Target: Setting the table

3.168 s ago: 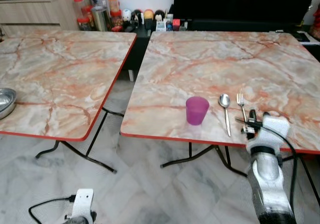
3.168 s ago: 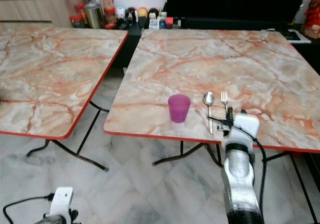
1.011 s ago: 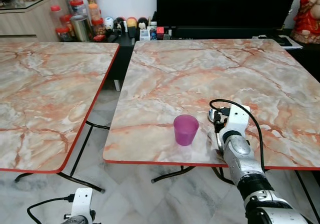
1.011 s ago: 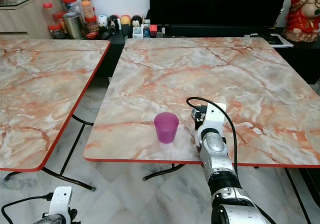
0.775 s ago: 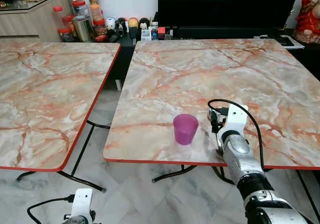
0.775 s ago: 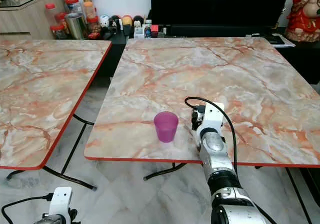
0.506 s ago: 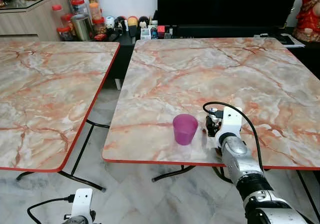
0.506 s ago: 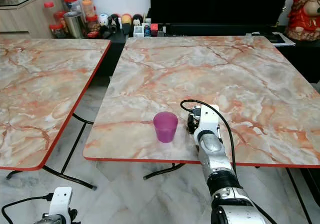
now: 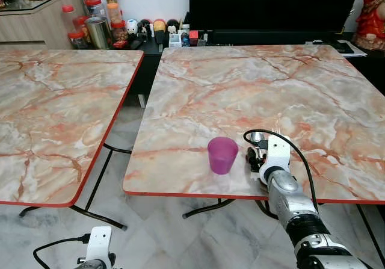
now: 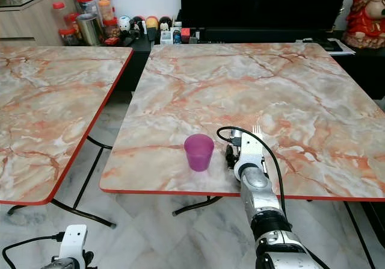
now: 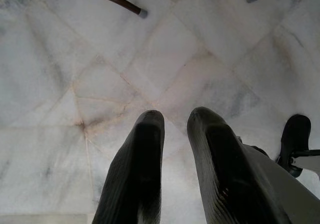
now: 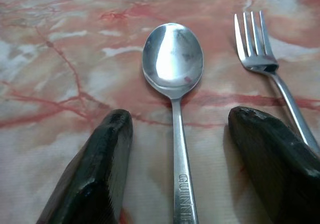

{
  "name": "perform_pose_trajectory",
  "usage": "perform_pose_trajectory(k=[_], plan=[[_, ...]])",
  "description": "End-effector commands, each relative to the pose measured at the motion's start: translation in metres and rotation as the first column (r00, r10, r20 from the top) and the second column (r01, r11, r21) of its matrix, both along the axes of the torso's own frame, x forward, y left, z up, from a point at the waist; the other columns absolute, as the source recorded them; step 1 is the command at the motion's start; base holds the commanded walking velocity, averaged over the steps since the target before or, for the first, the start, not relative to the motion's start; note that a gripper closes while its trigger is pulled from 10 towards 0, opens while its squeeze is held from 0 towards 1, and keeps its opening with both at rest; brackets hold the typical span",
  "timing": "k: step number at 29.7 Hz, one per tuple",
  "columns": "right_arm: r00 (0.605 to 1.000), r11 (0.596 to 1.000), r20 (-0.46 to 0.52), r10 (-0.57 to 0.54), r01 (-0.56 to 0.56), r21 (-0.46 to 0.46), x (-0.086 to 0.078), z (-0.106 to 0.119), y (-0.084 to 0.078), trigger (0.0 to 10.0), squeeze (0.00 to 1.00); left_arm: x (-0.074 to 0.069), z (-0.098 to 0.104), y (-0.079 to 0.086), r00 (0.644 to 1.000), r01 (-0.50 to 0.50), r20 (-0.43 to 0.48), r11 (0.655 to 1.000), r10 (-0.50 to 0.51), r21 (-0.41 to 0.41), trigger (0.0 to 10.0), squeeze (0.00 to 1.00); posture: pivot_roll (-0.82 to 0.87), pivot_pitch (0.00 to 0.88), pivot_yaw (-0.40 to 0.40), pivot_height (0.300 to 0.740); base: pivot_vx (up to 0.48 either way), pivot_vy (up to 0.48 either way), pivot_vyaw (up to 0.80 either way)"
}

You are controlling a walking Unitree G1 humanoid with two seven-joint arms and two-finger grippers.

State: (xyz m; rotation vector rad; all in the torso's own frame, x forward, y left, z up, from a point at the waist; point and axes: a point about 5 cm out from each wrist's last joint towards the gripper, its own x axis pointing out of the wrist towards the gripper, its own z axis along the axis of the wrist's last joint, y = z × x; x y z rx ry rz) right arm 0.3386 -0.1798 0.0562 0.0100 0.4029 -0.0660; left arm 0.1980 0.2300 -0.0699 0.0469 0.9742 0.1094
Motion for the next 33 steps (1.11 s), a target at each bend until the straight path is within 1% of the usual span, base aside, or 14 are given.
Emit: perform_pose_trajectory(k=[1, 9, 14, 16, 17, 18, 19, 25, 33], plan=[[1.0, 1.0, -0.011, 0.004, -0.004, 0.015, -0.003, -0.005, 0.0, 10.0, 0.0, -0.004, -0.002, 0.001, 1.0, 0.018, -0.018, 1.0, -0.018, 0.012, 10.0, 0.0, 0.01, 0.0, 0.014, 0.74, 0.0, 0.0, 0.0], [1.0, 0.999, -0.007, 0.017, -0.016, 0.029, -0.004, -0.006, 0.002, 10.0, 0.0, -0.004, -0.002, 0.001, 1.0, 0.018, -0.019, 1.0, -0.018, 0.012, 10.0, 0.0, 0.01, 0.0, 0.014, 0.74, 0.0, 0.0, 0.0], [0.998, 1.0, -0.057, 0.01, -0.009, 0.01, -0.009, -0.015, -0.003, 10.0, 0.0, -0.004, -0.002, 0.001, 1.0, 0.018, -0.02, 1.0, -0.018, 0.01, 10.0, 0.0, 0.01, 0.0, 0.013, 0.74, 0.0, 0.0, 0.0], [0.998, 1.0, -0.057, 0.01, -0.01, 0.011, -0.009, -0.015, -0.003, 10.0, 0.0, -0.004, -0.002, 0.001, 1.0, 0.018, -0.02, 1.0, -0.018, 0.01, 10.0, 0.0, 0.01, 0.0, 0.013, 0.74, 0.0, 0.0, 0.0], [0.997, 1.0, -0.074, 0.009, -0.009, 0.004, -0.012, -0.019, -0.005, 10.0, 0.0, -0.005, -0.002, 0.001, 1.0, 0.018, -0.021, 1.0, -0.018, 0.008, 10.0, 0.0, 0.01, 0.0, 0.009, 0.74, 0.0, 0.0, 0.0], [0.996, 1.0, -0.086, 0.008, -0.008, -0.001, -0.014, -0.022, -0.006, 8.8, 0.0, -0.005, -0.002, 0.001, 1.0, 0.018, -0.022, 1.0, -0.018, 0.006, 10.0, 0.0, 0.01, 0.0, 0.009, 0.74, 0.0, 0.0, 0.0], [0.996, 1.0, -0.093, -0.004, 0.004, 0.0, -0.016, -0.025, -0.009, 0.0, 0.0, -0.005, -0.003, 0.0, 1.0, 0.018, -0.023, 1.0, -0.018, 0.004, 10.0, 0.0, 0.01, 0.0, 0.009, 0.74, 0.0, 0.0, 0.0], [0.995, 1.0, -0.098, -0.008, 0.007, -0.006, -0.018, -0.027, -0.012, 0.0, 0.0, -0.006, -0.003, 0.0, 0.999, 0.02, -0.028, 1.0, -0.02, -0.001, 10.0, 0.0, 0.01, 0.0, 0.01, 0.74, 0.0, 0.0, 0.0], [0.996, 1.0, -0.088, -0.015, 0.013, -0.018, -0.016, -0.023, -0.016, 0.0, 0.0, -0.005, -0.003, -0.001, 0.999, 0.019, -0.027, 1.0, -0.02, -0.005, 10.0, 0.0, 0.01, 0.0, 0.009, 0.74, 0.0, 0.0, 0.0]])
